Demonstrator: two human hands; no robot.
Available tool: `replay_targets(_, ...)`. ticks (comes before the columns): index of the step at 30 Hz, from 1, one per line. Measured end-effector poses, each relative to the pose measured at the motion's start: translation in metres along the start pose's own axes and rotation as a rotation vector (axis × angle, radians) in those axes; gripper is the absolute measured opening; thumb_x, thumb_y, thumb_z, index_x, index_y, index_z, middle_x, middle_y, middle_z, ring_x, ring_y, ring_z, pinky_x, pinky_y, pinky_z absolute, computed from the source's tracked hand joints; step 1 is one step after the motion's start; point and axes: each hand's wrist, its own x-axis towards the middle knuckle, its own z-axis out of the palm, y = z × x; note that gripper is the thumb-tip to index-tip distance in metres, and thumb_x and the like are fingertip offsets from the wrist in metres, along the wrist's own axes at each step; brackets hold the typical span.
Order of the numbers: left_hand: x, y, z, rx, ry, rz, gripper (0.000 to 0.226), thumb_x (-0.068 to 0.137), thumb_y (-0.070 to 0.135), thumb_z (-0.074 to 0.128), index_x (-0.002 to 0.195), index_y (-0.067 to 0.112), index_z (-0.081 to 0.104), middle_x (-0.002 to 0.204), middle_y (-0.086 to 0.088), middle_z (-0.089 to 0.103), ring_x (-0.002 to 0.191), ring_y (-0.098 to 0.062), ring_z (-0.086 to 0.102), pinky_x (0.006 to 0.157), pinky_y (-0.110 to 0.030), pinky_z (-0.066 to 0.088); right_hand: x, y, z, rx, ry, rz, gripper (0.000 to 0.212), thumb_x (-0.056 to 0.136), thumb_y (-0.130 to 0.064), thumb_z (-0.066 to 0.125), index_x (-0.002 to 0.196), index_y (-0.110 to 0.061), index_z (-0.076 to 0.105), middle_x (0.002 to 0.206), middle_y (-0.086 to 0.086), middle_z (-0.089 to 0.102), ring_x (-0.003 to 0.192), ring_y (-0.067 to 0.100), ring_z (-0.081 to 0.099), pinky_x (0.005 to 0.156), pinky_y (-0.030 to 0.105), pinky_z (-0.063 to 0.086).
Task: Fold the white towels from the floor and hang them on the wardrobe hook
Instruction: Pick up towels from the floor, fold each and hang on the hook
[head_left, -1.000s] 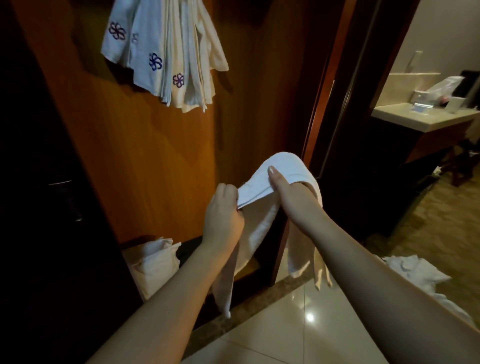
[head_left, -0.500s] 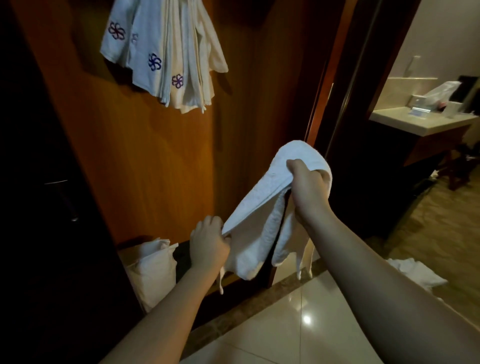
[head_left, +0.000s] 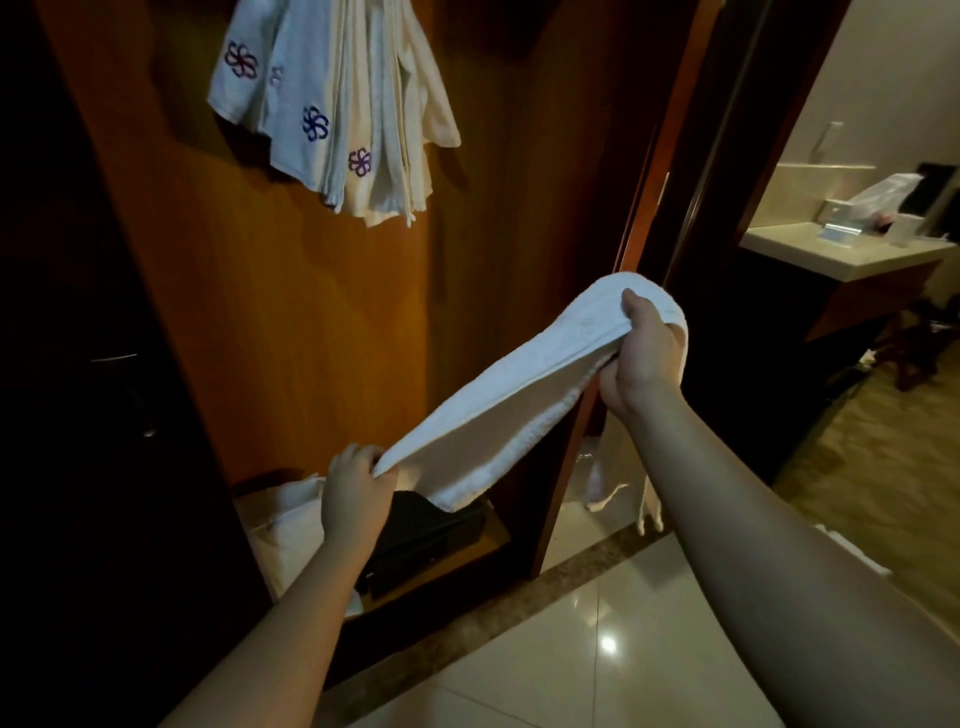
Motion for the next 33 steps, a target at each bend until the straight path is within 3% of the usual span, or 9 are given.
replay_targets(6,0.013,0.024,-0.045,-0.443,0.071,-0.139,0.02,0.095,0.017,0.06,0.105,0.034,0.062,0.096,0.009,0.065,0.09,-0.019,0.065,0.065,-0.033,0.049,0.01,-0.011,0.006,0.166,0.01,0.062,0.034,0.097,-0.02,0.062,0.126,-0.005,0.055,0.116,0.015,0.07,0.098,0.028,0.072,0.066,0.034,0.06)
replay_targets(10,0.022,0.059,-0.122,-0.818,0.444,0.019,0.026,0.076,0.034,0.069,0.09,0.055,0.066,0.09,0.03,0.068,0.083,0.012,0.062,0.071,-0.017,0.051,0.011,-0.033,0.012,0.29,-0.087,0.086,0.028,0.099,-0.022,0.055,0.12,-0.005,0.061,0.115,0.018,0.072,0.101,0.032,0.071,0.076,0.04,0.061)
replay_targets(11,0.026,0.058,-0.134,-0.976,0.427,0.096,0.03,0.074,0.036,0.073,0.097,0.054,0.066,0.098,0.026,0.07,0.092,0.009,0.064,0.076,-0.016,0.051,0.011,-0.037,0.013,0.32,-0.112,0.09,0.028,0.1,-0.022,0.053,0.119,-0.004,0.061,0.114,0.019,0.072,0.101,0.033,0.072,0.079,0.043,0.062)
replay_targets(13,0.028,0.057,-0.136,-1.159,0.084,0.062,0.049,0.078,0.034,0.077,0.124,0.036,0.061,0.117,0.009,0.071,0.107,-0.009,0.068,0.083,-0.026,0.057,0.011,-0.042,0.017,0.387,-0.142,0.123,0.032,0.101,-0.022,0.05,0.124,-0.001,0.059,0.117,0.022,0.071,0.101,0.036,0.072,0.083,0.049,0.06)
replay_targets(16,0.018,0.049,-0.121,-0.913,-0.268,-0.081,0.038,0.073,0.018,0.075,0.11,0.025,0.066,0.101,0.003,0.077,0.084,-0.012,0.072,0.064,-0.015,0.055,0.011,-0.041,0.02,0.384,-0.163,0.163,0.035,0.102,-0.022,0.045,0.127,-0.001,0.058,0.12,0.021,0.069,0.103,0.037,0.071,0.08,0.05,0.061)
replay_targets(19,0.02,0.037,-0.127,-1.033,-0.136,-0.153,0.032,0.078,0.006,0.059,0.087,0.031,0.078,0.093,0.001,0.078,0.082,-0.021,0.072,0.058,-0.025,0.058,0.016,-0.035,0.012,0.279,-0.138,0.173,0.028,0.102,-0.022,0.044,0.113,-0.004,0.062,0.108,0.015,0.073,0.089,0.029,0.075,0.067,0.04,0.061)
replay_targets(25,0.021,0.031,-0.127,-1.291,-0.201,-0.147,0.024,0.085,0.017,0.057,0.092,0.024,0.079,0.1,-0.005,0.076,0.092,-0.024,0.073,0.073,-0.037,0.061,0.027,-0.016,-0.001,0.182,-0.072,0.214,0.029,0.102,-0.021,0.044,0.118,-0.005,0.062,0.105,0.014,0.074,0.085,0.029,0.075,0.056,0.038,0.059)
replay_targets(28,0.018,0.032,-0.126,-1.334,-0.179,-0.193,0.022,0.086,0.031,0.059,0.089,0.021,0.078,0.088,-0.006,0.075,0.078,-0.023,0.074,0.055,-0.033,0.06,0.03,-0.009,-0.007,0.167,-0.064,0.226,0.032,0.103,-0.023,0.044,0.123,-0.005,0.06,0.104,0.014,0.075,0.088,0.029,0.075,0.055,0.037,0.059)
replay_targets(33,0.019,0.029,-0.119,-1.135,-0.124,-0.183,0.041,0.1,0.017,0.045,0.079,0.035,0.077,0.084,0.004,0.076,0.078,-0.014,0.074,0.056,-0.023,0.056,0.033,-0.006,-0.016,0.16,-0.123,0.226,0.035,0.105,-0.025,0.037,0.12,-0.004,0.061,0.093,0.014,0.078,0.08,0.028,0.077,0.057,0.037,0.06)
